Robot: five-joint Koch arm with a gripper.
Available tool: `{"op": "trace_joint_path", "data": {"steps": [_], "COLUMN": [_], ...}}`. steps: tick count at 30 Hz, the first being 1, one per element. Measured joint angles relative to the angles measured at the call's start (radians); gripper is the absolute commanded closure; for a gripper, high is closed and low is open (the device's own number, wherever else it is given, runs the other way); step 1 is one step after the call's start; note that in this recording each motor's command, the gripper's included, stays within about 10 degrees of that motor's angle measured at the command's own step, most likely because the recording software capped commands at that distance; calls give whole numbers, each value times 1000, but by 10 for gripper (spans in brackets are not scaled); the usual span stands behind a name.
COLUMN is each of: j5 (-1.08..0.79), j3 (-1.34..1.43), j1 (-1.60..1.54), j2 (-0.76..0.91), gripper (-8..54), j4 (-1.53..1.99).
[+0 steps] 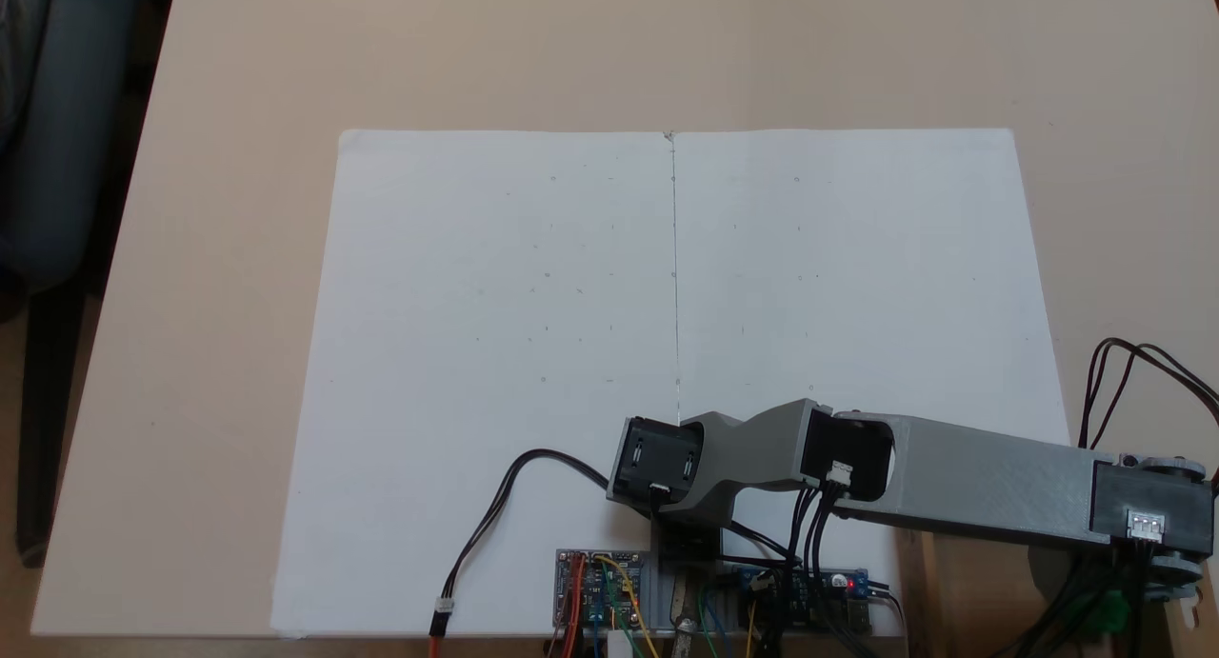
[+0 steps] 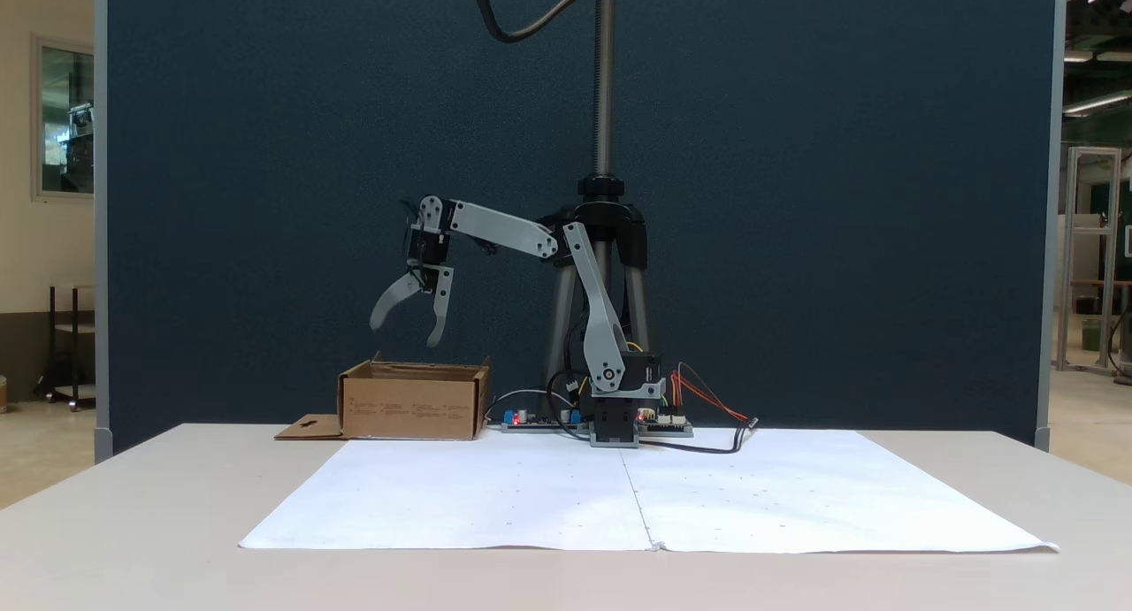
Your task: Grasp a green dice and put it in the bin.
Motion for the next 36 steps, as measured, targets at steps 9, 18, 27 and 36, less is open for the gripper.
{"op": "trace_joint_path", "data": {"steps": [9, 18, 27, 36], "j5": [129, 311, 330, 331], "j3": [2, 2, 2, 126], "j1": [-239, -871, -1536, -1657], "j2": [112, 278, 272, 259], "gripper": [14, 13, 12, 16], "j4": [-12, -18, -84, -215]}}
